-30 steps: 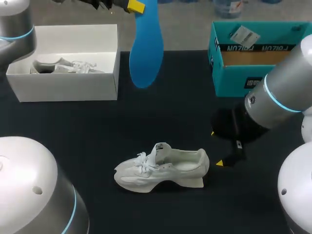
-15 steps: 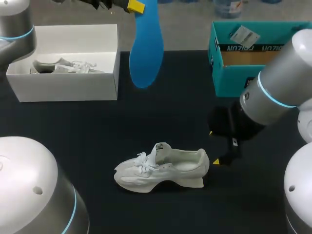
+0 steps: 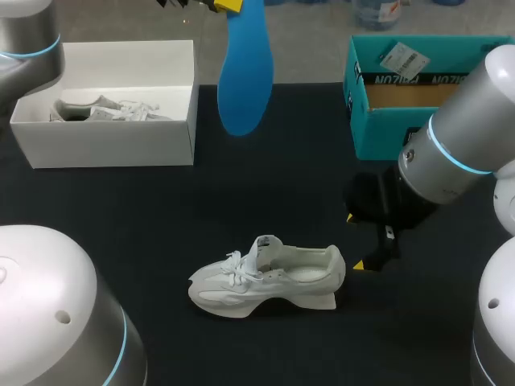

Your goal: Take the shoe out of the shoebox, open the shoe tongue, remove and reinsert the insole, then place the shoe into the shoebox

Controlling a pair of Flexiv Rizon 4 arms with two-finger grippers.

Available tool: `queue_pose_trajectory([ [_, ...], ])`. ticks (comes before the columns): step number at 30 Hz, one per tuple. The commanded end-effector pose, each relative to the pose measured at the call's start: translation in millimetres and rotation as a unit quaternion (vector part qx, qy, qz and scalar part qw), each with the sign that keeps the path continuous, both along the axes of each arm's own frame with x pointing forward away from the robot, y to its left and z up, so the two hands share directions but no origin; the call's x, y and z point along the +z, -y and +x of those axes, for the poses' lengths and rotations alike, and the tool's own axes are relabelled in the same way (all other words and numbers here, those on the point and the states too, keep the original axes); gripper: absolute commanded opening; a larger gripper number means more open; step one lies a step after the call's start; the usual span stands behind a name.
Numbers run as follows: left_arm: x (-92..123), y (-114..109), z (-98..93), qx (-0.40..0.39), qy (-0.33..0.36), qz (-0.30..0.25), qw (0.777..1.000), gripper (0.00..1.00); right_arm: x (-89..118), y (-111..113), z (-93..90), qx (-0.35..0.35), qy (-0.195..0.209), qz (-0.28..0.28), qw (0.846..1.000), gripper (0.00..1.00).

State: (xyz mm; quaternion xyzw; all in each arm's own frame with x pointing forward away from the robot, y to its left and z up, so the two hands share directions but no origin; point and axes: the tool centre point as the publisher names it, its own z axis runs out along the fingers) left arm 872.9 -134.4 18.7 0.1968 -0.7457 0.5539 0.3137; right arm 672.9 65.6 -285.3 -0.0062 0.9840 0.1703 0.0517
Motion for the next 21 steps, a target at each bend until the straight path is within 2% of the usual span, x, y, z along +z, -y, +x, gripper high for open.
queue_pose_trajectory([
  [1, 1, 0, 6.0, -0.002, 0.000, -0.005, 1.000, 0.00, 0, 1, -2.0, -0.001, 0.002, 0.000, 1.000, 1.00],
  [9, 3, -2, 7.5, 0.011, 0.000, -0.013, 1.000, 0.00, 0, 1, -2.0, -0.001, 0.002, 0.000, 1.000, 1.00],
  [14, 3, -2, 7.5, 0.011, 0.000, -0.013, 1.000, 0.00, -1, -5, 7.6, 0.017, -0.007, -0.006, 1.000, 1.00],
  [21, 3, -2, 7.5, 0.011, 0.000, -0.013, 1.000, 0.00, 5, -26, 20.2, 0.030, -0.010, -0.030, 0.999, 1.00],
])
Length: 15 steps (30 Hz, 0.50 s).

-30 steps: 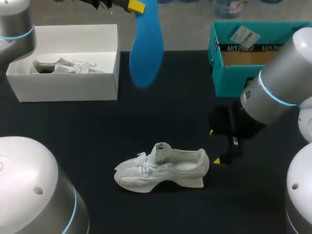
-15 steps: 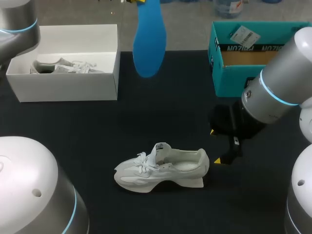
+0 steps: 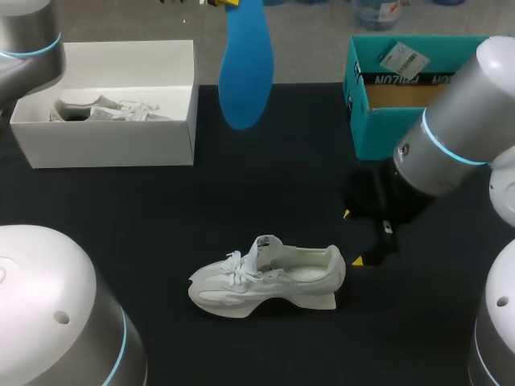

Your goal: Take the shoe out of the shoebox, open the shoe tongue, remove and reinsert the insole, then place the shoe into the shoebox

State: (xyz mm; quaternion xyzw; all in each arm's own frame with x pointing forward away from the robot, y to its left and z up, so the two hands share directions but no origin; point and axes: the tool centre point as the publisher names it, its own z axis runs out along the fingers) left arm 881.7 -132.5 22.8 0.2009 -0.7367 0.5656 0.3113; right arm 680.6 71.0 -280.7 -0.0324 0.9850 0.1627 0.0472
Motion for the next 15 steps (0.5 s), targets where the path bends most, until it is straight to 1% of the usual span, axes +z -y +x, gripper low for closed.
queue_pose_trajectory([
  [1, -1, 0, -1.2, 0.001, 0.001, -0.001, 1.000, 0.00, 1, -24, 14.4, 0.006, -0.009, -0.021, 1.000, 1.00],
  [7, -1, 0, -1.2, 0.001, 0.001, -0.001, 1.000, 0.00, -3, -44, 24.7, 0.023, -0.015, -0.023, 0.999, 1.00],
  [15, -1, 0, -1.2, 0.001, 0.001, -0.001, 1.000, 0.00, -16, -68, 30.1, 0.022, -0.018, -0.022, 0.999, 1.00],
])
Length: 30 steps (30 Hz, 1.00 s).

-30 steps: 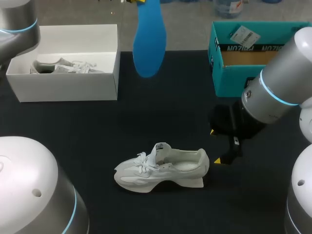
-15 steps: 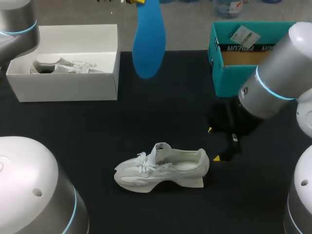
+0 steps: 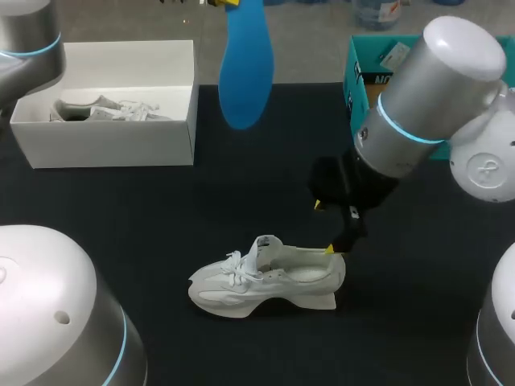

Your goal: Take the shoe out of the shoebox, open the shoe tongue, remove and reinsert the insole, then place the shoe into the shoebox

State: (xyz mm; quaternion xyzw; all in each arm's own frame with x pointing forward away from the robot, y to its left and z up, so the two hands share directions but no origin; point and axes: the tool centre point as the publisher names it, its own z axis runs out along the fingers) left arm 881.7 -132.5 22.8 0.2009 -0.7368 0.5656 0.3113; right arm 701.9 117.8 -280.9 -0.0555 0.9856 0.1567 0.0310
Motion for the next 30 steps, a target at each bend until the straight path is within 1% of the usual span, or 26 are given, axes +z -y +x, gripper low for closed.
queue_pose_trajectory([
  [1, -1, 0, -1.3, 0.001, 0.001, -0.001, 1.000, 0.00, -18, -23, 8.7, -0.006, -0.005, -0.013, 1.000, 1.00],
  [6, -1, 0, -1.3, 0.001, 0.001, -0.001, 1.000, 0.00, -35, -31, 5.4, -0.028, 0.005, 0.003, 1.000, 1.00],
  [11, -1, 0, -1.3, 0.001, 0.001, -0.001, 1.000, 0.00, -50, -33, 0.8, -0.042, 0.007, 0.001, 0.999, 1.00],
  [16, -1, 0, -1.3, 0.001, 0.001, -0.001, 1.000, 0.00, -59, -32, -0.7, -0.052, 0.005, -0.011, 0.999, 1.00],
  [21, -1, 0, -1.3, 0.001, 0.001, -0.001, 1.000, 0.00, -65, -30, 2.9, -0.060, 0.000, -0.022, 0.998, 1.00],
  [30, -1, 0, -1.3, 0.001, 0.001, -0.001, 1.000, 0.00, -76, -23, 15.3, -0.065, -0.013, -0.038, 0.997, 1.00],
])
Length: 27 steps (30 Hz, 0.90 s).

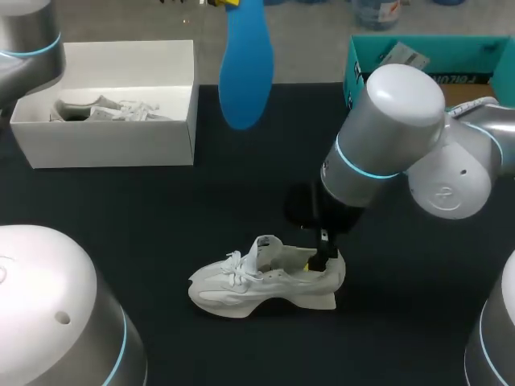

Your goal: Take the shoe out of the shoebox, open the shoe tongue, remove and reinsert the insole, then place the shoe into the shoebox

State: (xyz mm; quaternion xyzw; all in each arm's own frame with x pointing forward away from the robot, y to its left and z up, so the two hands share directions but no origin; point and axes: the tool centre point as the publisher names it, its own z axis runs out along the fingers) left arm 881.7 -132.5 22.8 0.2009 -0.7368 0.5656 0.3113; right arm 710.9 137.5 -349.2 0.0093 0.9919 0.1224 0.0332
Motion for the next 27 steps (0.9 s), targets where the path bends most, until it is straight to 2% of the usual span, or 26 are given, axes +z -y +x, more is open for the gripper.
queue_pose_trajectory([
  [1, -1, 0, -1.3, 0.001, 0.001, -0.001, 1.000, 0.00, -10, -2, 7.5, 0.000, -0.010, -0.006, 1.000, 1.00],
  [8, -1, 0, -1.3, 0.001, 0.001, -0.001, 1.000, 0.00, -26, -1, 9.6, -0.002, -0.025, -0.011, 1.000, 1.00],
  [10, -1, 0, -1.3, 0.001, 0.001, -0.001, 1.000, 0.00, -29, -1, 8.9, -0.003, -0.029, -0.011, 1.000, 0.96],
  [11, -1, 0, -1.3, 0.001, 0.001, -0.001, 1.000, 0.00, -30, -2, 8.6, -0.003, -0.031, -0.013, 0.999, 0.87],
  [12, -1, 0, -1.3, 0.001, 0.001, -0.001, 1.000, 0.00, -32, -2, 8.3, -0.003, -0.032, -0.014, 0.999, 0.71],
  [14, -1, 0, -1.3, 0.001, 0.001, -0.001, 1.000, 0.00, -35, -2, 7.3, -0.004, -0.034, -0.014, 0.999, 0.52],
  [16, -1, 0, -1.3, 0.001, 0.001, -0.001, 1.000, 0.00, -37, -3, 6.1, -0.005, -0.037, -0.013, 0.999, 0.42],
  [17, -1, 0, -1.3, 0.001, 0.001, -0.001, 1.000, 0.00, -38, -3, 5.5, -0.005, -0.038, -0.013, 0.999, 0.34],
  [18, -1, 0, -1.3, 0.001, 0.001, -0.001, 1.000, 0.00, -40, -3, 4.8, -0.006, -0.039, -0.013, 0.999, 0.09],
  [19, -1, 0, -1.3, 0.001, 0.001, -0.001, 1.000, 0.00, -41, -3, 4.2, -0.006, -0.041, -0.012, 0.999, 0.00],
  [27, -1, 0, -1.3, 0.001, 0.001, -0.001, 1.000, 0.00, -43, -4, 2.6, -0.008, -0.043, -0.010, 0.999, 0.00],
])
